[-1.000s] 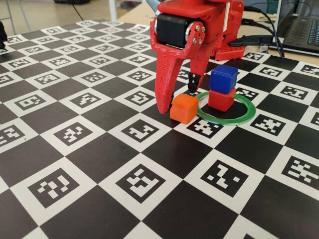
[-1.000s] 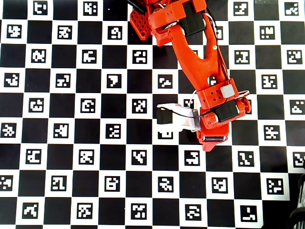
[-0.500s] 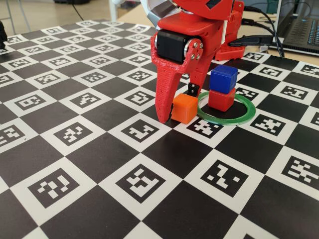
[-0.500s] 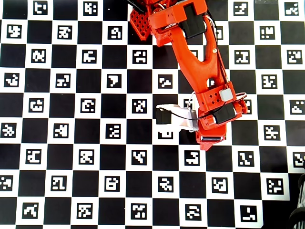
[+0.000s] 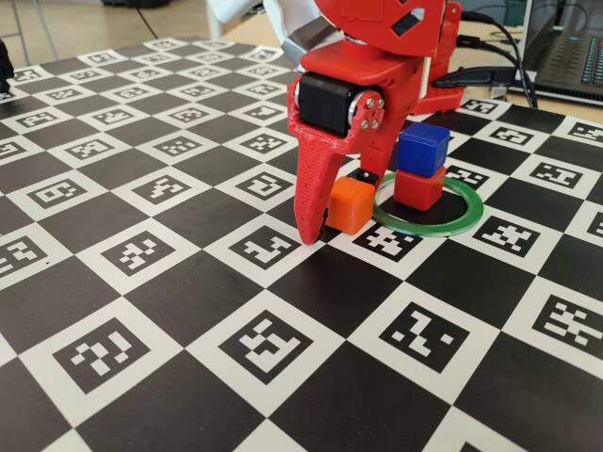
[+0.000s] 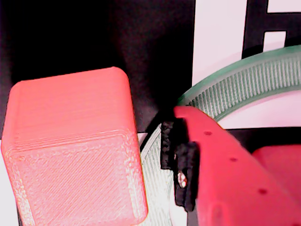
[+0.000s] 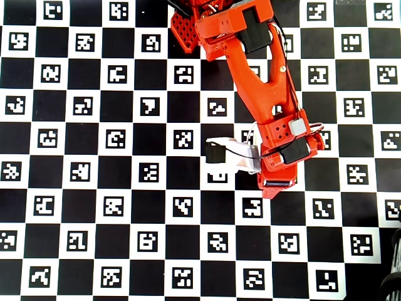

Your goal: Grab the red cube then put it in the green circle then put the blue cube on top and finally the orange cube on top

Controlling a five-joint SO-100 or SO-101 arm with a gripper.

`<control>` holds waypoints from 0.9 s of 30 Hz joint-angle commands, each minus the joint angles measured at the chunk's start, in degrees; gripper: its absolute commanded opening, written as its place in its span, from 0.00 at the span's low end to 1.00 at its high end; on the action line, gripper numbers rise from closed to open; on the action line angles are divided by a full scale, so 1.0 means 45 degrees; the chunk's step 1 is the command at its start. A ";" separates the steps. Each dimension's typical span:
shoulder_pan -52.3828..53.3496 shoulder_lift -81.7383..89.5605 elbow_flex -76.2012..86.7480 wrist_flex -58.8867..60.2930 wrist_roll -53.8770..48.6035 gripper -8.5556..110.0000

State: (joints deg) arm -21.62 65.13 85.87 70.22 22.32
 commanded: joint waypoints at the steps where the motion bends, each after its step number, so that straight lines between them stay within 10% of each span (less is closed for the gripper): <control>1: -0.0117 0.0352 -0.0078 -0.0117 0.0059 0.36; 27: 0.0176 0.0410 -0.0156 -0.0156 -0.0098 0.19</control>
State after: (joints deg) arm -21.27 65.13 85.87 69.61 22.32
